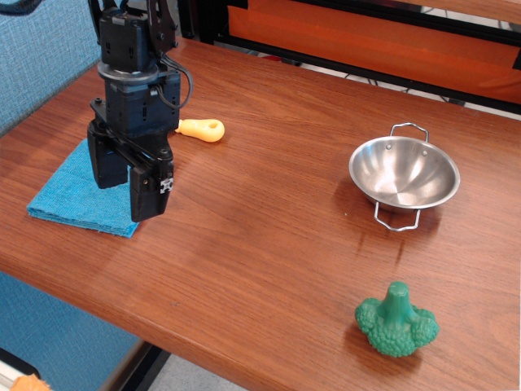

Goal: Move the blue cloth to the right and closer to the broccoli.

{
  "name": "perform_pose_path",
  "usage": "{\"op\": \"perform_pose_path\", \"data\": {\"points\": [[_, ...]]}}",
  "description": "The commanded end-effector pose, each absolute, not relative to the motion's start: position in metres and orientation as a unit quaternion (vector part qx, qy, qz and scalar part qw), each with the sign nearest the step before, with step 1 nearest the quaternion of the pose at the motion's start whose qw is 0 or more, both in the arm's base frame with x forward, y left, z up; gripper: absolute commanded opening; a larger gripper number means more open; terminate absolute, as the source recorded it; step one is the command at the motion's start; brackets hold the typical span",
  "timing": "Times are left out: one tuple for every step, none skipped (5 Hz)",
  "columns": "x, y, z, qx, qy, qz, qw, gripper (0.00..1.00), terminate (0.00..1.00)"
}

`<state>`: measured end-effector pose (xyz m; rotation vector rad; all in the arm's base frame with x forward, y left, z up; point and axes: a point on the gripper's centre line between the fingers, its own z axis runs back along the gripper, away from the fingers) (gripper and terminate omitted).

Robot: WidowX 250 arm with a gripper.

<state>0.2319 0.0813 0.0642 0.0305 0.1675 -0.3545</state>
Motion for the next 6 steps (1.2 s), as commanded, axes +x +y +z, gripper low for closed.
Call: {"op": "perform_pose_path", "data": {"points": [[0.232,0.081,0.064,0.015,0.083,-0.176,0.981,1.00,0.00],[0.237,0.107,0.065,0.010,0.033,-0.100,0.994,1.00,0.00],[0.241,0.130,0.067,0.026,-0.011,-0.042,0.999,1.00,0.00],[0.244,0.153,0.064,0.042,-0.042,0.007,0.998,1.00,0.00],[0.256,0.167,0.054,0.061,-0.049,0.032,0.996,1.00,0.00],[0.263,0.182,0.043,0.065,-0.069,0.055,0.994,1.00,0.00]]}}
